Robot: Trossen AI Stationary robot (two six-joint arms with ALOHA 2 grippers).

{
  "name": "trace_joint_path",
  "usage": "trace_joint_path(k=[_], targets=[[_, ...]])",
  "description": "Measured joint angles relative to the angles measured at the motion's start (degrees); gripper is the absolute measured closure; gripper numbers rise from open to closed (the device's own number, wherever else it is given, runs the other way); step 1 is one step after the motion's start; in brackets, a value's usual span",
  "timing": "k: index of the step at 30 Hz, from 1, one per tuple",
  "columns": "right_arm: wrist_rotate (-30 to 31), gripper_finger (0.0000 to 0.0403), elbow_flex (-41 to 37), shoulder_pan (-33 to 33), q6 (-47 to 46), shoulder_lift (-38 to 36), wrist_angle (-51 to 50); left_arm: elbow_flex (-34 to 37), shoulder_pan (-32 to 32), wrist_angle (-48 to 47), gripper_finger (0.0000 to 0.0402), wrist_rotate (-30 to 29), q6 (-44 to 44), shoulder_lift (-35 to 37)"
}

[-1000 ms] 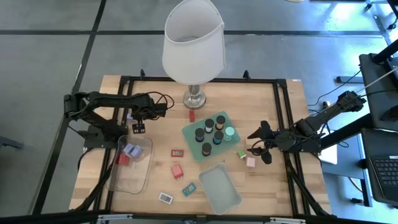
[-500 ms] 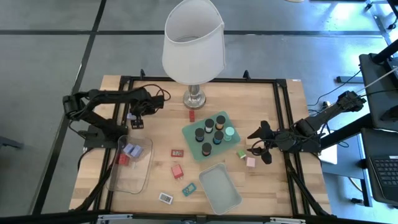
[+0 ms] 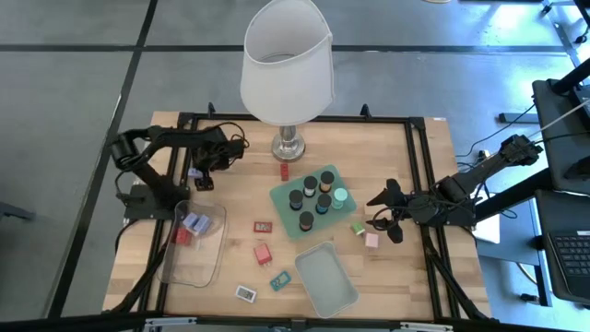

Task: Pick & Place Office items
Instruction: Put the blue charger adapter into the transparent bin

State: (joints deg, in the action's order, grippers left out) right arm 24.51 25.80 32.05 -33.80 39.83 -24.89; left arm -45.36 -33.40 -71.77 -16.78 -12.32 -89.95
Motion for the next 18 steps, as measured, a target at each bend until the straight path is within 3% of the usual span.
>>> trace_joint_path(k=[8,12,18], targets=[[0.0,0.0112,0.0,0.0,0.0,0.0,0.0,0.0,0.0,0.0,0.0091,0.4,4.0,-4.2],[0.0,0.0112,0.0,0.0,0.0,0.0,0.0,0.0,0.0,0.0,0.0147,0.4,4.6,-4.1],[0.0,0.0112,0.0,0.0,0.0,0.0,0.0,0.0,0.0,-0.3,0.0262,1.8,6.5,-3.4]])
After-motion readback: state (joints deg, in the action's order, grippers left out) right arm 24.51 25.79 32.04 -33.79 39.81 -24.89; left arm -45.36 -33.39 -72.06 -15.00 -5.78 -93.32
